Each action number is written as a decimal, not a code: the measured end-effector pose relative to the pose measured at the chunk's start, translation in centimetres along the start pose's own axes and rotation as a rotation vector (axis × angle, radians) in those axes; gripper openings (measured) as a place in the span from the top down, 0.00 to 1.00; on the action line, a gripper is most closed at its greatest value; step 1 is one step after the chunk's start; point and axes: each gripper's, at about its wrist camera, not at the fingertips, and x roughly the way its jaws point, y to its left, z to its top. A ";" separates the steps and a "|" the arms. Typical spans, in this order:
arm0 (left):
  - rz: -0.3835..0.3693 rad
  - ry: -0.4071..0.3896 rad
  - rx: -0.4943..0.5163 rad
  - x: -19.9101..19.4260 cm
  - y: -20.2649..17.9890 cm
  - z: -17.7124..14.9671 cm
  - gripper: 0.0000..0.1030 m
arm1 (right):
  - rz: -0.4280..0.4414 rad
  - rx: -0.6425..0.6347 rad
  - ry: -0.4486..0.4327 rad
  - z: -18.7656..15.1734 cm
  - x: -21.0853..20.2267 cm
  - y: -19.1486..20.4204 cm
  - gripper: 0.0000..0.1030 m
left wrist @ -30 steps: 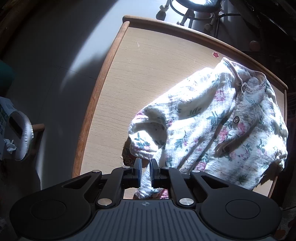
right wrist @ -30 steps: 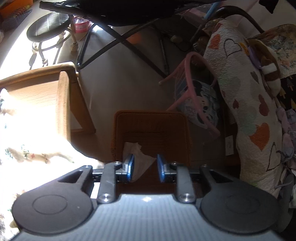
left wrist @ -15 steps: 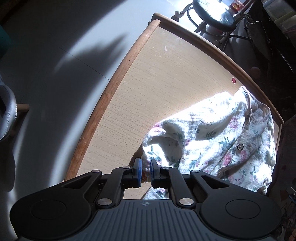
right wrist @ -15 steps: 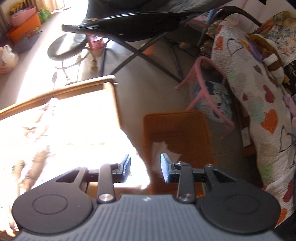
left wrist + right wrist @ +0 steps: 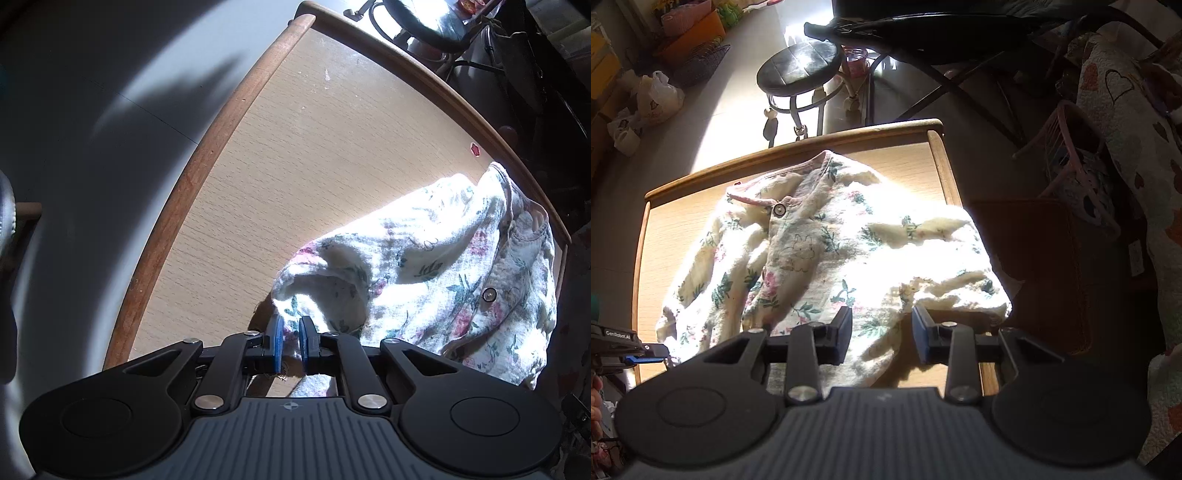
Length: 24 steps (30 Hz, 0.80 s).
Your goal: Fold clothes
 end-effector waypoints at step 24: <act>-0.102 -0.045 -0.025 -0.3 0.9 -0.9 0.80 | 0.059 -0.028 0.049 -0.6 0.8 5.2 0.66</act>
